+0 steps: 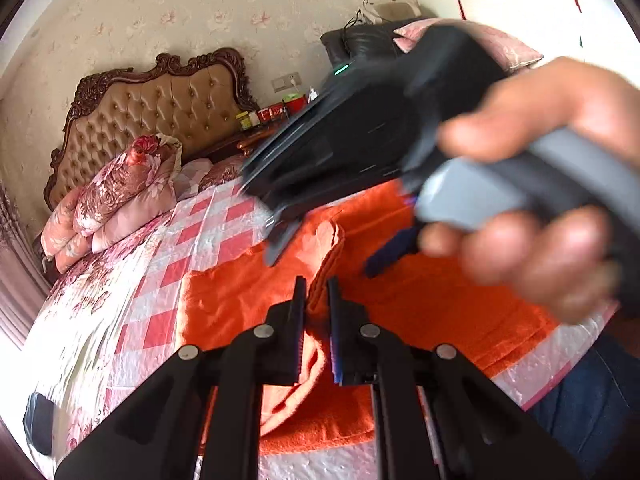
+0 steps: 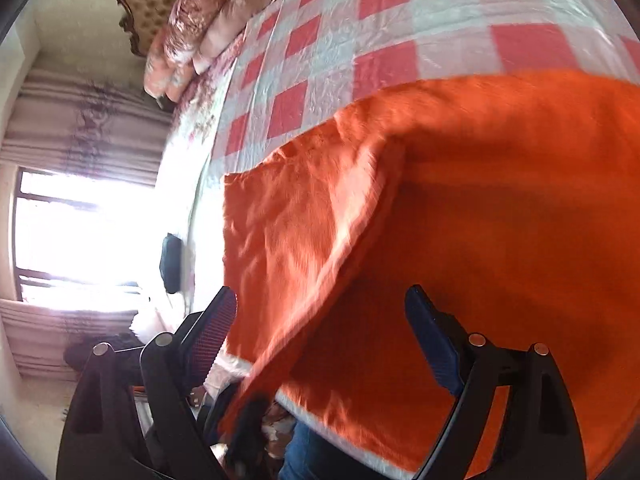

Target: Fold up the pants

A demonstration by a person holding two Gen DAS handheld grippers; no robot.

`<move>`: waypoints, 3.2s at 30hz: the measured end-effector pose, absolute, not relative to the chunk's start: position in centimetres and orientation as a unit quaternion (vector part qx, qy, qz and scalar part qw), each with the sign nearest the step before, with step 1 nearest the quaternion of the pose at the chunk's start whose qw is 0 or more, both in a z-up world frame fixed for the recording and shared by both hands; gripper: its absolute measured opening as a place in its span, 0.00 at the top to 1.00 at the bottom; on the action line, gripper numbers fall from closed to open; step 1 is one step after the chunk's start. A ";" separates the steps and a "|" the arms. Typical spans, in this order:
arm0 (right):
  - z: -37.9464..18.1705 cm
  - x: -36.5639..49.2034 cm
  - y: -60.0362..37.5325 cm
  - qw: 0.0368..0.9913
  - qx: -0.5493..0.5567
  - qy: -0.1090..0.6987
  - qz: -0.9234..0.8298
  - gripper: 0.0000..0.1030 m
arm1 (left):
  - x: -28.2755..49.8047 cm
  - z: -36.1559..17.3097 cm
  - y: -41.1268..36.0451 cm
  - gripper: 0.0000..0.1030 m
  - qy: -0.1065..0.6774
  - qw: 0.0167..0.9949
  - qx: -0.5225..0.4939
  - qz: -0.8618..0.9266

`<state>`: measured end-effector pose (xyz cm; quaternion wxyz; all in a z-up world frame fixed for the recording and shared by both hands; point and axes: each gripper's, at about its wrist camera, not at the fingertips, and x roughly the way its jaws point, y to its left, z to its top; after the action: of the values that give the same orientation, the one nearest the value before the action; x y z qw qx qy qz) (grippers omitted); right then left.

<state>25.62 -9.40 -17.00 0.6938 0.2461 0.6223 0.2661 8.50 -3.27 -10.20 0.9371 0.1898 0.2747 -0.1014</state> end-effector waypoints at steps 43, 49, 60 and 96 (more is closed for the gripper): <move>-16.7 26.5 -12.5 0.841 0.055 0.523 0.129 0.77 | 5.3 -16.1 -10.1 0.73 0.308 0.896 0.243 -0.207; -13.7 22.9 -14.5 0.892 0.033 0.447 0.063 0.51 | 5.2 -11.8 -1.5 0.58 0.247 0.956 0.110 -0.114; -14.7 14.9 -9.4 0.908 -0.043 0.407 0.092 0.26 | 11.5 -12.9 8.3 0.59 0.346 0.936 -0.003 -0.069; -18.9 14.3 -9.4 0.875 -0.049 0.473 0.095 0.14 | 22.3 -14.4 8.4 0.84 0.433 0.897 0.039 -0.086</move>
<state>14.29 -9.38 -18.90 0.8745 -0.0487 0.4730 0.0955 22.29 8.41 -14.41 0.8966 0.0385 0.4326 -0.0864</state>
